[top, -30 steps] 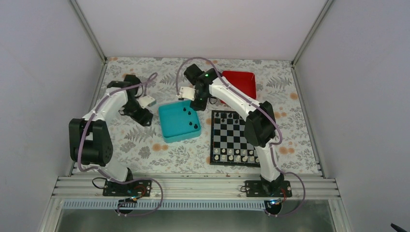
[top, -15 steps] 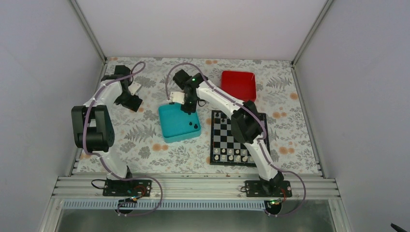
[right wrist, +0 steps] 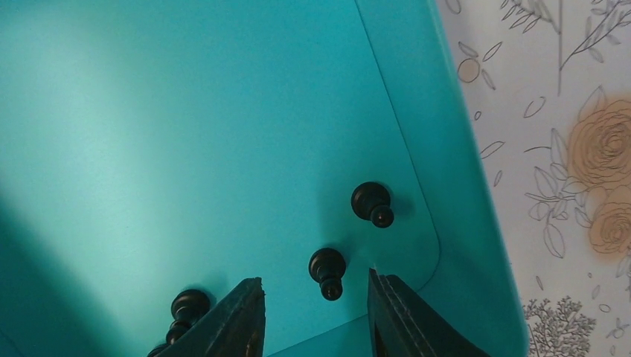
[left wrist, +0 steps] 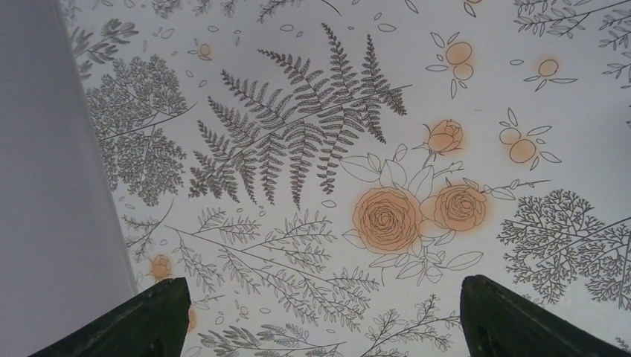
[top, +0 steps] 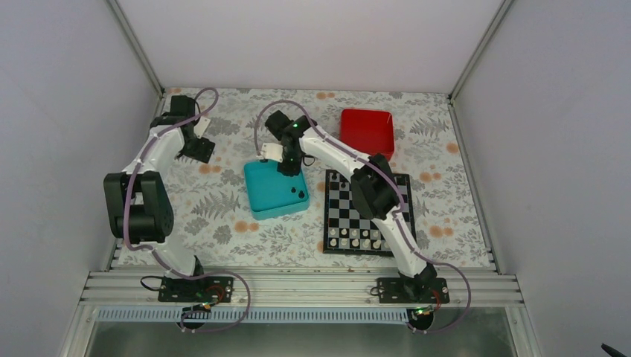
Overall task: Set up the chess pieces on the board
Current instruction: Pick up the chess piece from the storage box.
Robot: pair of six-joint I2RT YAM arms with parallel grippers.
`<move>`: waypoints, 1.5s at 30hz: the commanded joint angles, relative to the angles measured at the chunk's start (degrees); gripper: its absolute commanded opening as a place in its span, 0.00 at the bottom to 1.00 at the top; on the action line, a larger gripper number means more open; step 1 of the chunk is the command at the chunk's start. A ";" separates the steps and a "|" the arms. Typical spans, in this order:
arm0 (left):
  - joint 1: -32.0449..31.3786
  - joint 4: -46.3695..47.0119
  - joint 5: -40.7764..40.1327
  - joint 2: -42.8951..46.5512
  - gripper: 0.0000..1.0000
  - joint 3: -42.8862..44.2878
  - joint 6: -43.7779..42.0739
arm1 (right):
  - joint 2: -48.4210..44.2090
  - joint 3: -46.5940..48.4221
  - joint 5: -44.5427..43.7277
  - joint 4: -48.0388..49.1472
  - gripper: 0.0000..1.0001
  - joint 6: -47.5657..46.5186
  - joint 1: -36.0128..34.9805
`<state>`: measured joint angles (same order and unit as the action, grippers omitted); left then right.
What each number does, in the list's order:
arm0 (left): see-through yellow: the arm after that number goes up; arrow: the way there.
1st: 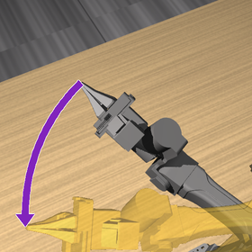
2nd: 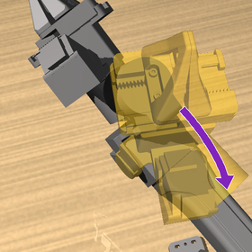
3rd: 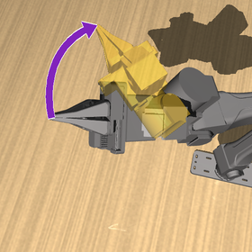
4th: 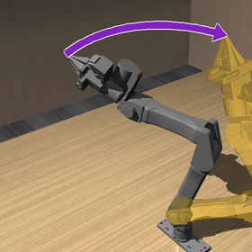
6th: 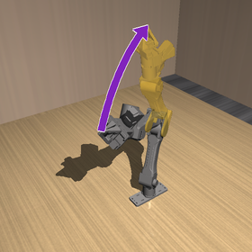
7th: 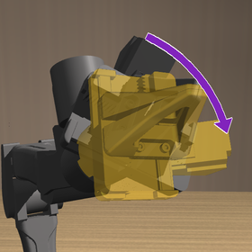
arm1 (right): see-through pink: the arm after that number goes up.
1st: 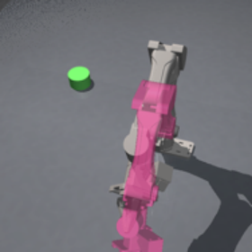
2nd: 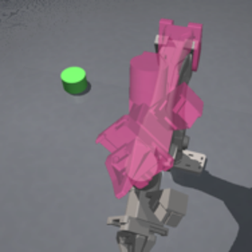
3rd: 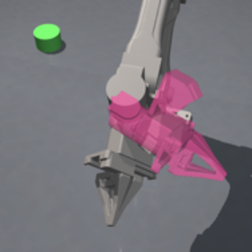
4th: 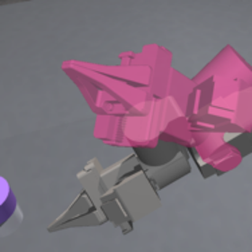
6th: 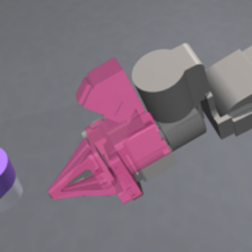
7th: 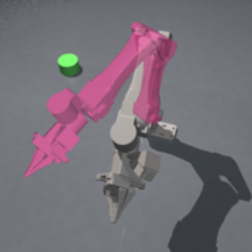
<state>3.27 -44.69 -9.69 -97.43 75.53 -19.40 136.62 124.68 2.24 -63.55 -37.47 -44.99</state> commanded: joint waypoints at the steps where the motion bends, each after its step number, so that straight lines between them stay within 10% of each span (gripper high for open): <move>1: 0.42 0.57 0.00 2.52 0.90 -1.02 0.82 | 2.10 0.82 -2.15 0.04 0.38 -0.86 -0.62; 21: 0.42 -0.55 4.98 6.04 0.90 -2.80 0.16 | 5.17 1.32 -4.55 -0.26 0.39 -2.27 -0.71; 31: 0.42 -0.65 5.29 6.43 0.90 -3.67 -0.38 | 4.51 1.90 -3.61 -0.57 0.13 -1.32 -0.72; 45: 0.34 -2.03 6.22 6.40 0.90 -2.18 0.06 | -6.42 2.69 -1.98 -5.79 0.04 -0.25 -1.06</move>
<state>3.38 -45.69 -4.21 -91.96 72.14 -19.25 137.10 125.03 -1.58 -66.35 -38.89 -45.43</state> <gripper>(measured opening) 0.898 0.080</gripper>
